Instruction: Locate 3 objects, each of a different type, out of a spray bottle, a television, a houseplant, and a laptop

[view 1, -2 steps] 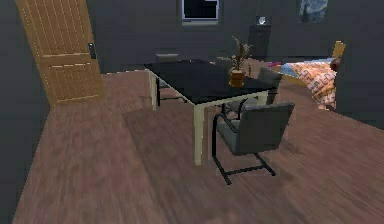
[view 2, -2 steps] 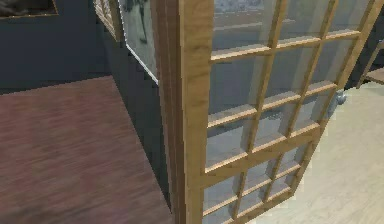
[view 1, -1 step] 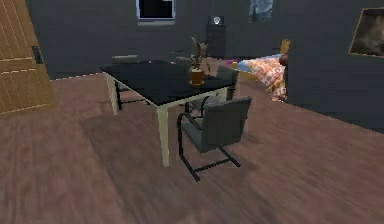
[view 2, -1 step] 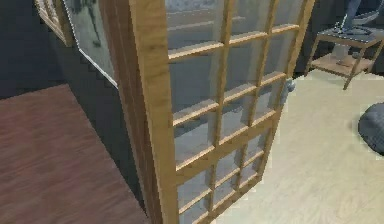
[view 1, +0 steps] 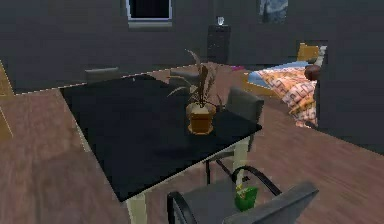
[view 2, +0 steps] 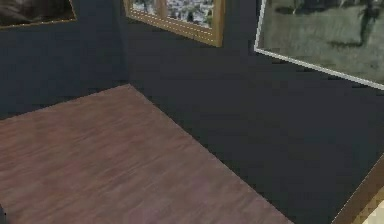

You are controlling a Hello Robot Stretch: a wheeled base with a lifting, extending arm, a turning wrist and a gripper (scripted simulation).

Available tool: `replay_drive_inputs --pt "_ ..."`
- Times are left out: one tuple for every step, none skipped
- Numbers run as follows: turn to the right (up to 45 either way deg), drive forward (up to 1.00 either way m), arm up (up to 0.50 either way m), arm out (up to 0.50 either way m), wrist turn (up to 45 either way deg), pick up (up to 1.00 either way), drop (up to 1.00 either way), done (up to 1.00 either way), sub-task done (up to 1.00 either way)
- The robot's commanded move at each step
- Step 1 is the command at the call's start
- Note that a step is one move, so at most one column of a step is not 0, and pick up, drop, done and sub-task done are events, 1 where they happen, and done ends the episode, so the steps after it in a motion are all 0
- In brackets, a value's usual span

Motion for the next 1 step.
replay_drive_inputs --pt "9.0 0.00 0.00 0.00 0.0 0.00 0.00 0.00 0.00"
